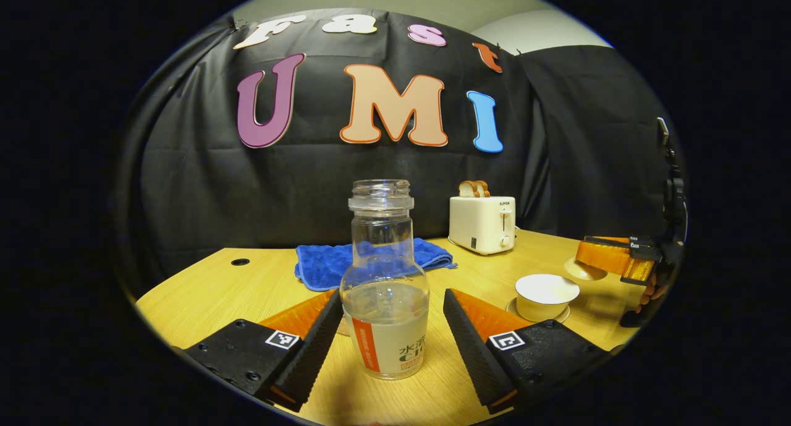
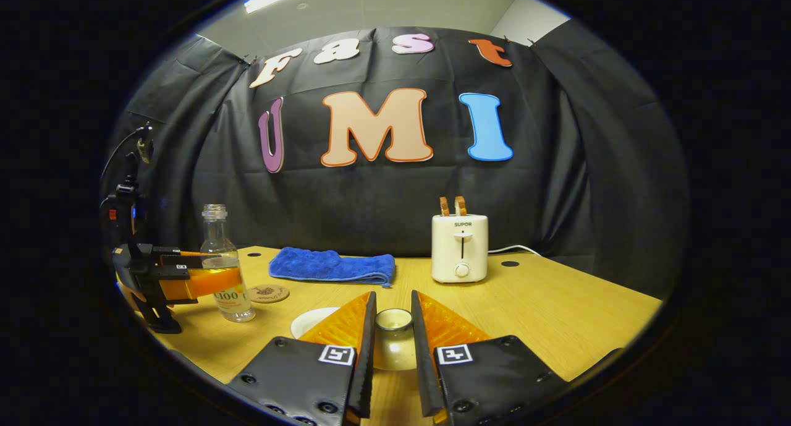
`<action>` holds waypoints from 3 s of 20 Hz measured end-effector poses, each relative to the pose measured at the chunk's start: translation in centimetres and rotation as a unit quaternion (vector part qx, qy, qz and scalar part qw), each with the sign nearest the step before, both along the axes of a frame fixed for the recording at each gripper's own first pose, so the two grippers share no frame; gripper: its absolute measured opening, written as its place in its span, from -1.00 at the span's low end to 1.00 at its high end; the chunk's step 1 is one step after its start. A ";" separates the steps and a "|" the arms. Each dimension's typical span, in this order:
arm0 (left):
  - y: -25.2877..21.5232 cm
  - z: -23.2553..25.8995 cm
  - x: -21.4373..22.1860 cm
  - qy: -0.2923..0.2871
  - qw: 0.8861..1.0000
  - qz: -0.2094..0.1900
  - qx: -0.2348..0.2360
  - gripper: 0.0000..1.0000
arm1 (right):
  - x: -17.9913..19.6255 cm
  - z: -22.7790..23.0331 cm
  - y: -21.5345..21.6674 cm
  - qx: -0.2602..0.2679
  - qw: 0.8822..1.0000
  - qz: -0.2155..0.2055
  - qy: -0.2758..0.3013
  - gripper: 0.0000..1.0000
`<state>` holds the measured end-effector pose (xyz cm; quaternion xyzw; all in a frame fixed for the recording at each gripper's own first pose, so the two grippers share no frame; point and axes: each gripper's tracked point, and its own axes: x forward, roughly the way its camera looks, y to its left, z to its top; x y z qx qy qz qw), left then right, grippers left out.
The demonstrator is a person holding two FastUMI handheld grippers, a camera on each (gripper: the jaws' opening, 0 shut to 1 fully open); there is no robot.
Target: Open the teacup lid with one hand, grasp the water bottle and pour water into the teacup with the other hand; after pouring, place the water bottle on the coaster and then close the teacup lid.
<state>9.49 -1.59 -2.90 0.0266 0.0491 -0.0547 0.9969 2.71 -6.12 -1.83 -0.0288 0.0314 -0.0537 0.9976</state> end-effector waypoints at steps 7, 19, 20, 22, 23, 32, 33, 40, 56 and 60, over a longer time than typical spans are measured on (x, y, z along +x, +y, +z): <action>0.1 0.2 0.7 -0.005 1.000 -0.003 0.000 0.43 | -0.2 0.1 -0.8 -0.001 1.000 -0.006 -0.001 -0.32; 0.7 1.4 0.7 -0.001 0.987 -0.003 0.163 0.32 | -0.1 0.0 -0.8 -0.001 1.000 -0.003 0.000 -0.32; 0.9 1.8 0.6 -0.003 0.982 -0.003 0.190 0.32 | -0.1 0.1 -0.8 -0.001 1.000 -0.003 -0.001 -0.32; 0.9 2.3 0.6 -0.005 0.966 -0.007 0.258 0.31 | -0.1 0.1 -0.7 -0.001 1.000 -0.003 -0.001 -0.32; 0.8 2.6 0.6 -0.005 0.955 -0.010 0.297 0.32 | -0.2 0.1 -0.9 -0.001 1.000 -0.006 -0.001 -0.33; -3.2 0.4 0.2 0.018 0.879 -0.071 0.472 0.32 | -1.4 0.7 -4.8 -0.004 1.000 -0.027 -0.003 -0.32; -3.4 0.1 0.3 0.022 0.870 -0.072 0.487 0.31 | -1.6 0.7 -5.6 -0.005 0.999 -0.037 -0.004 -0.33; -4.5 -1.0 1.6 0.034 0.814 -0.087 0.574 0.31 | -1.7 0.8 -6.0 -0.005 0.999 -0.039 -0.003 -0.31; -5.3 -1.4 0.6 0.020 0.705 -0.111 0.700 0.31 | -1.6 0.6 -5.8 -0.004 1.000 -0.031 -0.002 -0.32; -5.4 -1.3 0.5 0.019 0.680 -0.111 0.725 0.31 | -1.5 0.7 -5.9 -0.004 1.000 -0.030 -0.002 -0.32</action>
